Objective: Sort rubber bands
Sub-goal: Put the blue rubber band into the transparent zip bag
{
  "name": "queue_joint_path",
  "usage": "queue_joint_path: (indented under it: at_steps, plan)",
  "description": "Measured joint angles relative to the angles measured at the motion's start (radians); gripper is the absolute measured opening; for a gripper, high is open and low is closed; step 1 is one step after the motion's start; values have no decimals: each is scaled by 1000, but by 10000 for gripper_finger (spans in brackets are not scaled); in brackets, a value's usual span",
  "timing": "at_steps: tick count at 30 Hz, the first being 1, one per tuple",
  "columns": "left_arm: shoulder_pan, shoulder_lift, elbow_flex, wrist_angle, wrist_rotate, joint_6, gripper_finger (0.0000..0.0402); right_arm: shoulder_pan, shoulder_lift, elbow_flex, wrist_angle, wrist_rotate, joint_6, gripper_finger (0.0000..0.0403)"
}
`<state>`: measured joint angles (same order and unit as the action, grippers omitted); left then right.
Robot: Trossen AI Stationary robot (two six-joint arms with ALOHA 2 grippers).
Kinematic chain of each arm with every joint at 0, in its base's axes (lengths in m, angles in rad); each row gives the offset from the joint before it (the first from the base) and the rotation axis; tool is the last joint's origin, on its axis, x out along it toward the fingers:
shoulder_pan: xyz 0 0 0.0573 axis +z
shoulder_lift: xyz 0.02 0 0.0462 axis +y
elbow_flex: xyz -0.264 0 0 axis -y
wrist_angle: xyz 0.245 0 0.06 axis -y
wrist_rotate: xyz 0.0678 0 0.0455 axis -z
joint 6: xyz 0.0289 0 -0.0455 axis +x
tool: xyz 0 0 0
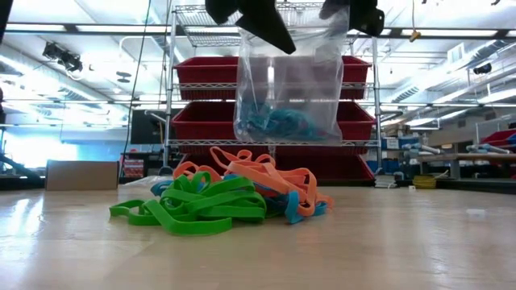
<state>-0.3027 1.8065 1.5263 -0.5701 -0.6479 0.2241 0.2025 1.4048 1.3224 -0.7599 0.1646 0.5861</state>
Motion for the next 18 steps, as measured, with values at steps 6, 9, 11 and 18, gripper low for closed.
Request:
queue_joint_path:
  at_steps: [6, 9, 11, 18]
  plan:
    - [17, 0, 0, 2, 0, 0, 0, 12, 0, 0, -5, 4, 7, 158]
    - [20, 0, 0, 7, 0, -1, 0, 12, 0, 0, -10, 20, 14, 158]
    - [20, 0, 0, 16, 0, -1, 0, 12, 0, 0, -21, 25, 17, 158]
    - [13, 0, 16, 64, 0, 8, 0, 11, 0, -28, -52, 46, 40, 158]
